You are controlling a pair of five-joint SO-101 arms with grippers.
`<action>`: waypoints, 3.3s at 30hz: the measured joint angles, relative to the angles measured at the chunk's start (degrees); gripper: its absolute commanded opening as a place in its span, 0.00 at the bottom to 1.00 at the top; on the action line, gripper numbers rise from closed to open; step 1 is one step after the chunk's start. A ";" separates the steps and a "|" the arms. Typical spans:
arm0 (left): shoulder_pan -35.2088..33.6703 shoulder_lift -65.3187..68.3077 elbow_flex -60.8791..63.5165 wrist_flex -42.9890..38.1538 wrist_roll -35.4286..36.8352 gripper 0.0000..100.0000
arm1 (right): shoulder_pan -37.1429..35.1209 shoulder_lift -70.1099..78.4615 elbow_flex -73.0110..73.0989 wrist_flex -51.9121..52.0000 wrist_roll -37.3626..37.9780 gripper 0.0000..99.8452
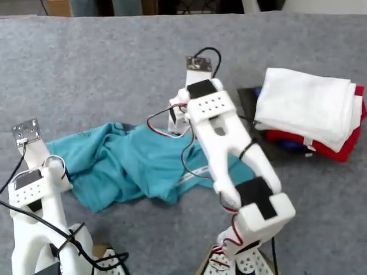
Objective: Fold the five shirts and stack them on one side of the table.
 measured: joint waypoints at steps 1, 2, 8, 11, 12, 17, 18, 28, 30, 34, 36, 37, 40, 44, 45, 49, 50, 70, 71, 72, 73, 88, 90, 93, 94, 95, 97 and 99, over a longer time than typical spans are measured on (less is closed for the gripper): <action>0.00 0.00 0.00 0.00 0.00 0.03 | 0.00 1.41 0.00 -0.18 -0.44 0.12; 0.00 0.00 0.00 -0.18 0.00 0.03 | 0.00 2.99 0.00 -0.18 -0.62 0.12; 0.00 0.00 0.00 -0.35 0.00 0.03 | 0.00 6.07 -0.53 0.35 -0.79 0.12; 0.00 0.00 0.00 -0.35 0.00 0.03 | 0.09 6.24 -0.53 1.05 -0.79 0.12; 0.00 0.00 0.00 -0.44 -0.09 0.03 | 0.00 6.24 -0.53 1.14 -0.97 0.12; 0.00 0.00 0.00 -0.53 -0.09 0.03 | -0.26 6.24 -0.53 1.32 -3.25 0.12; 0.00 0.00 0.00 -0.53 -0.09 0.03 | -0.26 6.24 -0.53 1.32 -3.43 0.12; 0.00 0.00 0.00 -0.53 -0.09 0.03 | -3.96 6.42 -0.53 0.62 -3.60 0.12; 0.00 0.00 0.00 -0.53 -0.09 0.03 | -3.96 7.03 -0.53 0.26 -3.60 0.12; 0.00 0.00 0.00 -0.53 -0.09 0.03 | -3.96 9.58 -0.53 0.26 -3.60 0.12; 0.00 0.00 0.00 -0.53 -0.09 0.03 | -3.96 10.11 -0.53 0.26 -3.60 0.12; 0.00 0.00 0.00 -0.53 -0.09 0.03 | -3.96 10.20 -0.53 0.26 -3.60 0.11; 0.00 0.00 0.00 -0.53 -0.09 0.03 | -3.96 10.29 -0.53 0.26 -3.60 0.08; 0.00 0.00 0.00 -0.53 -0.09 0.03 | -3.96 10.37 -0.53 -0.09 -2.99 0.07; 0.00 0.00 0.00 -0.53 -0.09 0.03 | -3.96 10.37 -0.53 -0.18 -2.55 0.07; 0.00 0.00 0.00 -0.53 -0.09 0.03 | -3.87 10.37 -0.53 -0.35 -2.02 0.07; 0.00 0.00 0.00 -0.53 -0.09 0.03 | -3.60 10.37 -0.53 -0.35 -2.02 0.07; 0.00 0.00 -8.62 9.41 -0.09 0.03 | -1.41 8.53 -17.93 9.49 6.24 0.01; 0.00 0.00 -12.22 12.40 -0.09 0.03 | -0.97 6.95 -20.04 10.11 7.21 0.01; 0.00 0.00 -16.18 15.74 0.09 0.03 | -0.79 5.01 -22.24 10.55 8.35 0.01; 0.00 0.00 -20.57 18.90 0.18 0.03 | -0.62 2.64 -24.35 10.90 9.49 0.01; 0.00 -0.09 -88.79 53.98 0.44 0.03 | 0.09 -34.29 -36.57 4.48 17.14 0.01; 0.00 -0.18 -95.91 55.30 0.44 0.03 | 0.09 -38.15 -36.75 1.49 18.37 0.01; 0.00 -0.53 -104.53 56.09 0.44 0.03 | 0.09 -42.90 -37.63 -3.52 19.96 0.01; 0.00 -0.79 -106.99 56.09 0.44 0.03 | 0.09 -44.13 -38.33 -5.10 20.31 0.01; 0.00 -0.97 -109.27 56.18 0.44 0.03 | 0.09 -45.27 -39.21 -6.68 20.48 0.01; 0.00 -1.14 -112.35 56.26 0.44 0.03 | 0.09 -46.95 -41.49 -8.97 21.10 0.01; 0.00 -1.58 -114.99 56.44 0.44 0.03 | 0.09 -47.38 -44.40 -10.37 22.24 0.01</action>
